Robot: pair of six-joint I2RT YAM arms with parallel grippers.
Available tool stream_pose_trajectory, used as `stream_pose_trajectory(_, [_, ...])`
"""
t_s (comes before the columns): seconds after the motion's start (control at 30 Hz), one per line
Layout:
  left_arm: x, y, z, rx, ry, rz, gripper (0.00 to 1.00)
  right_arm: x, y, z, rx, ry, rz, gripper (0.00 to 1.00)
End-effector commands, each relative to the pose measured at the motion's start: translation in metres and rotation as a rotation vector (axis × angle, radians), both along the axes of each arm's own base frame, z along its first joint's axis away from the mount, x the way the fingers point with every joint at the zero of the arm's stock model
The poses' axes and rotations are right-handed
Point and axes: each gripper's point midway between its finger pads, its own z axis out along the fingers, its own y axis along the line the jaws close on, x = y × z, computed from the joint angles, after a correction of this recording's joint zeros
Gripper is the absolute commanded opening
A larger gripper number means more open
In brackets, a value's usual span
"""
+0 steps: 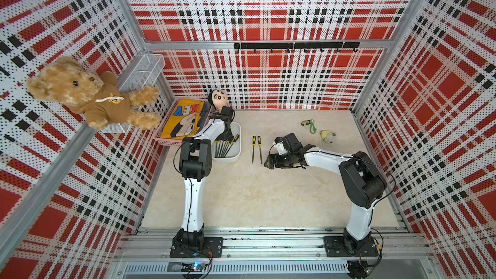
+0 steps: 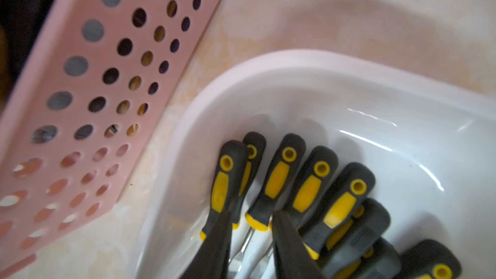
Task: Take the file tool out of the storage box
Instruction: Pick up the file tool from the storage box.
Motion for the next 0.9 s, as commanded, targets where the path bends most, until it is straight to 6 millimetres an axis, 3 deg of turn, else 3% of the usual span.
stream_pose_trajectory(0.0, [-0.002,0.009,-0.008,0.022,0.011,0.029,0.33,0.0,0.006,0.0,0.003,-0.001,0.019,0.88])
stream_pose_trajectory(0.67, [-0.006,0.025,-0.026,0.034,0.043,0.062,0.36,0.0,0.007,-0.008,-0.006,0.015,0.019,0.88])
stream_pose_trajectory(0.87, [-0.006,0.024,-0.028,0.018,0.043,0.057,0.43,0.001,0.008,-0.009,-0.011,0.017,0.019,0.89])
